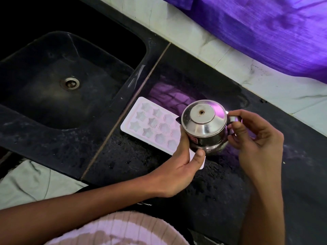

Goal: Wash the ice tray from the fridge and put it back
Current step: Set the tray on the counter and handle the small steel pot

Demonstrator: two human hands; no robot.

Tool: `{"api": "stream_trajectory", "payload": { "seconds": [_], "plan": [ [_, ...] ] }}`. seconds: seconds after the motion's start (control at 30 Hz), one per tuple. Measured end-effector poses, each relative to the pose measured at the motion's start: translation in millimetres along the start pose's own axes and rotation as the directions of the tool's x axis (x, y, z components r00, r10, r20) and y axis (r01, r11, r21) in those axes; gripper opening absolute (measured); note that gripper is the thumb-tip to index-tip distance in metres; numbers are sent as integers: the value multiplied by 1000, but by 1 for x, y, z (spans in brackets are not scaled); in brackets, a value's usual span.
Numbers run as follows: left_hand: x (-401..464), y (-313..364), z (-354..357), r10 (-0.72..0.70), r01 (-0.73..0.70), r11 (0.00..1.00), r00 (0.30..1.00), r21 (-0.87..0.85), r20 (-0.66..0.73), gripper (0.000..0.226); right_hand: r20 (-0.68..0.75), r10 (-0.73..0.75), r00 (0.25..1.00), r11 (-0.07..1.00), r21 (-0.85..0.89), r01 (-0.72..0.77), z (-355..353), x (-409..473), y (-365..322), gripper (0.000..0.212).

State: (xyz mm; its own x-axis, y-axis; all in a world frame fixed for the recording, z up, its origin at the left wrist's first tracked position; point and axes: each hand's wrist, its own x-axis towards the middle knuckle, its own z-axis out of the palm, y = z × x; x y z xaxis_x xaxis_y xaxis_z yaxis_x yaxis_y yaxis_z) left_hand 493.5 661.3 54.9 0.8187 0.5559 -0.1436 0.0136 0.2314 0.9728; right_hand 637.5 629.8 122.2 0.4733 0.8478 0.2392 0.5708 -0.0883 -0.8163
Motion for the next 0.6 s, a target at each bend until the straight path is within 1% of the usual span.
{"api": "stream_trajectory", "payload": {
  "seconds": [0.17, 0.37, 0.43, 0.53, 0.6],
  "plan": [
    [7, 2, -7, 24, -26, 1000, 997, -16, -74, 79, -27, 48, 998, 996, 77, -46, 6, 7, 1, 21],
    [23, -1, -22, 24, -33, 997, 992, -71, -123, 72, 0, 87, 996, 991, 106, -86, 20, 21, 2, 16],
    [27, -4, -27, 15, -28, 995, 990, -92, -137, 72, 6, 99, 995, 991, 88, -99, 23, 26, 2, 15],
    [32, -7, -31, -16, -1, 994, 989, -113, -145, 75, 23, 102, 995, 995, 10, -102, 26, 32, 3, 15],
    [35, -11, -33, -38, 21, 993, 988, -116, -147, 70, 29, 97, 995, 994, -46, -96, 29, 36, 3, 16]
  ]
}}
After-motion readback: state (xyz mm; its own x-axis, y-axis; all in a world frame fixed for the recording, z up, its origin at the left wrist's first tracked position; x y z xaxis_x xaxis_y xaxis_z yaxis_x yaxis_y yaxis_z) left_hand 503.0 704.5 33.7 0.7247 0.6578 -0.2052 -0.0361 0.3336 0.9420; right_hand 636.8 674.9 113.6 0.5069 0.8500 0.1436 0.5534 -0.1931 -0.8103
